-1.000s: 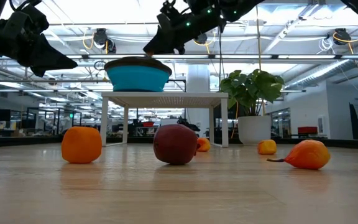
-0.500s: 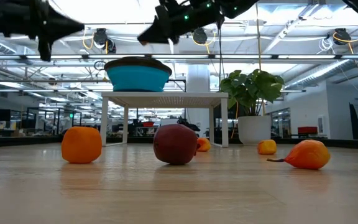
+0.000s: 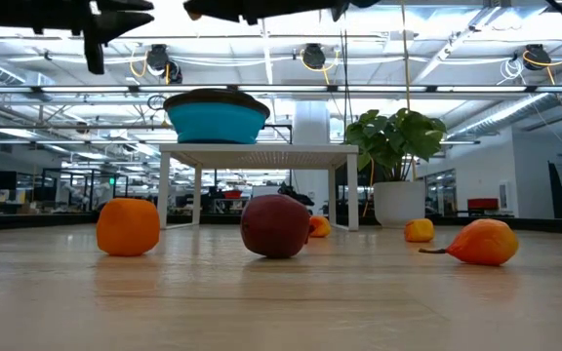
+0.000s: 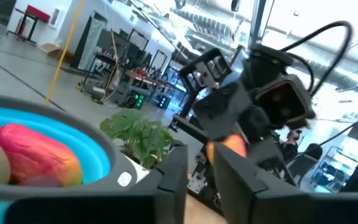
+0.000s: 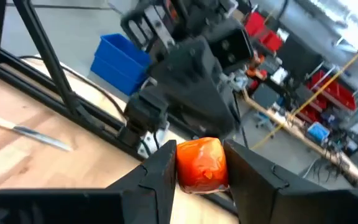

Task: Pick & Place Fruit
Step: Put the peach in the blue strainer bowl on the shelf

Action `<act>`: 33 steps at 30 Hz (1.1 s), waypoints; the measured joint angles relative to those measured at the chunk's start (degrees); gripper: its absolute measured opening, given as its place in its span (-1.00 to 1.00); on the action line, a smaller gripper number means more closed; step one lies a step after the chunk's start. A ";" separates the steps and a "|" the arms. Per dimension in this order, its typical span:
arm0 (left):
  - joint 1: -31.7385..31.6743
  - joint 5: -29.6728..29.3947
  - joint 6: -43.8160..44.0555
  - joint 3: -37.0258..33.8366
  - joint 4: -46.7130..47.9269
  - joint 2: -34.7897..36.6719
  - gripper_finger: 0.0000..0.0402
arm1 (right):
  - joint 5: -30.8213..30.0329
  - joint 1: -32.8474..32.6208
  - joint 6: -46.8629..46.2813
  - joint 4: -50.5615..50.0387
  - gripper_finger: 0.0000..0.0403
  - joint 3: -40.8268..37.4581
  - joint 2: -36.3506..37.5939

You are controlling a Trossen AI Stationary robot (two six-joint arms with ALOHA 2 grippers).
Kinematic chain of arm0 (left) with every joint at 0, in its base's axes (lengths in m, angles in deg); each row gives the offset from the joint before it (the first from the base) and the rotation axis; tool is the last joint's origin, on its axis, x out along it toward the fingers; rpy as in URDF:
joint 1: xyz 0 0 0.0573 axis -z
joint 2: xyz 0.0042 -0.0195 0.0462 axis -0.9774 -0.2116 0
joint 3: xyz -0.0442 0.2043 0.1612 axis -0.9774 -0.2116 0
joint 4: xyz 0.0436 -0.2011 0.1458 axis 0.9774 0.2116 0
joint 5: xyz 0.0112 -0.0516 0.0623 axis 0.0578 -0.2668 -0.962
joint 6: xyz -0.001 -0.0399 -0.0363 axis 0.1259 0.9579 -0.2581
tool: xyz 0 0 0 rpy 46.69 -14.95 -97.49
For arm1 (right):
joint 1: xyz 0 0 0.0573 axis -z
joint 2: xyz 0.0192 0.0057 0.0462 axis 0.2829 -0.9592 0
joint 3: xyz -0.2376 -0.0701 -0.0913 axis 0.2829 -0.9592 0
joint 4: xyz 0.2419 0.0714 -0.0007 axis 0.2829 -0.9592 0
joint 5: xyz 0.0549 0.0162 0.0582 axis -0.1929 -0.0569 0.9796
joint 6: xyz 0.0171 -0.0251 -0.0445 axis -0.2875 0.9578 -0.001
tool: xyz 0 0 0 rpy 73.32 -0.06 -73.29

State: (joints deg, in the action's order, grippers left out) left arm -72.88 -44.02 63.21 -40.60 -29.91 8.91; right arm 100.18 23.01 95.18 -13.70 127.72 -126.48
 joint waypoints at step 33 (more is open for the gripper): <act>-3.04 15.26 6.11 13.57 0.15 -19.40 0.21 | -4.64 -3.84 1.76 3.72 -0.36 -0.03 0.00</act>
State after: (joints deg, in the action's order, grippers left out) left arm -75.91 -28.76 69.32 -27.03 -29.76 -10.49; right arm 95.54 19.17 96.94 -9.98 127.69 -126.48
